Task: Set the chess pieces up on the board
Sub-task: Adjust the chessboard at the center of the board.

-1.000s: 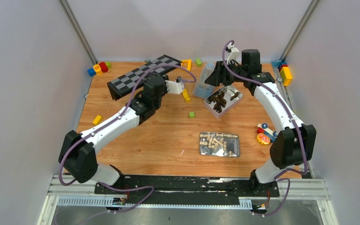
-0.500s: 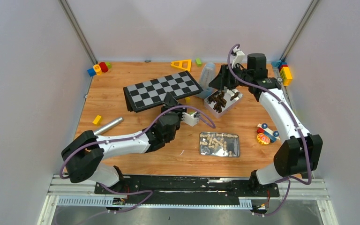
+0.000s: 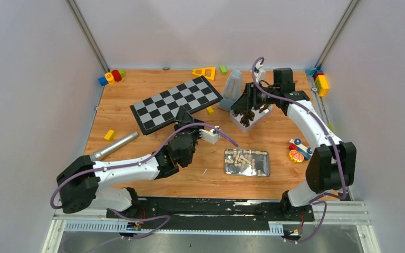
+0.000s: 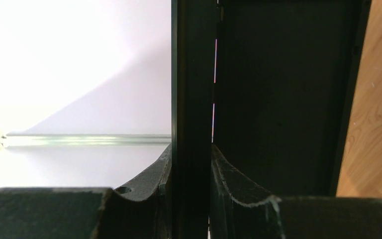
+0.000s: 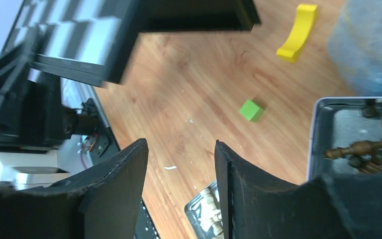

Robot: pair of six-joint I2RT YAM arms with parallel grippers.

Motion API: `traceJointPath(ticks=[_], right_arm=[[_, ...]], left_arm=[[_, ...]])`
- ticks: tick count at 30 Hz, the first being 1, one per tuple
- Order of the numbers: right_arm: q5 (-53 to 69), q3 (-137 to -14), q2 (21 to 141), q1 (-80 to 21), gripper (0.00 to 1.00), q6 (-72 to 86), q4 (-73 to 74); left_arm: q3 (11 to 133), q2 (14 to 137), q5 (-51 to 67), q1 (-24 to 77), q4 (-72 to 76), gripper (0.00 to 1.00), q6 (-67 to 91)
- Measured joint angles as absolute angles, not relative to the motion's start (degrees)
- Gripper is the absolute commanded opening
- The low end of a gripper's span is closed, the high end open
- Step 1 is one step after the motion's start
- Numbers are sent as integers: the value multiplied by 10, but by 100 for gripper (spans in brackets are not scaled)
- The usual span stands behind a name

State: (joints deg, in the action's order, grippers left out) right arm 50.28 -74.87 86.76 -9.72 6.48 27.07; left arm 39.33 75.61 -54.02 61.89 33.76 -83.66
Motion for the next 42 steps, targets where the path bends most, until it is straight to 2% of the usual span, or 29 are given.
traceJointPath(ticks=[8,14,20,29,42], right_arm=[[548,-757,1004,-162,33,53,273],[582,-849,1118,-219,26,43,271],[612,-1005,1236,-237,24,60,260],[600,-1131,1331,-237,21,101,241],[565,-1191,1399,-237,19,156,183]], left_arm=[[380,678,-542,619,330,0,-801],[377,661,-539,619,310,0,-780],[377,654,-539,619,302,0,-761],[379,650,-540,628,244,0,-713],[466,650,-489,631,-51,0,-510]])
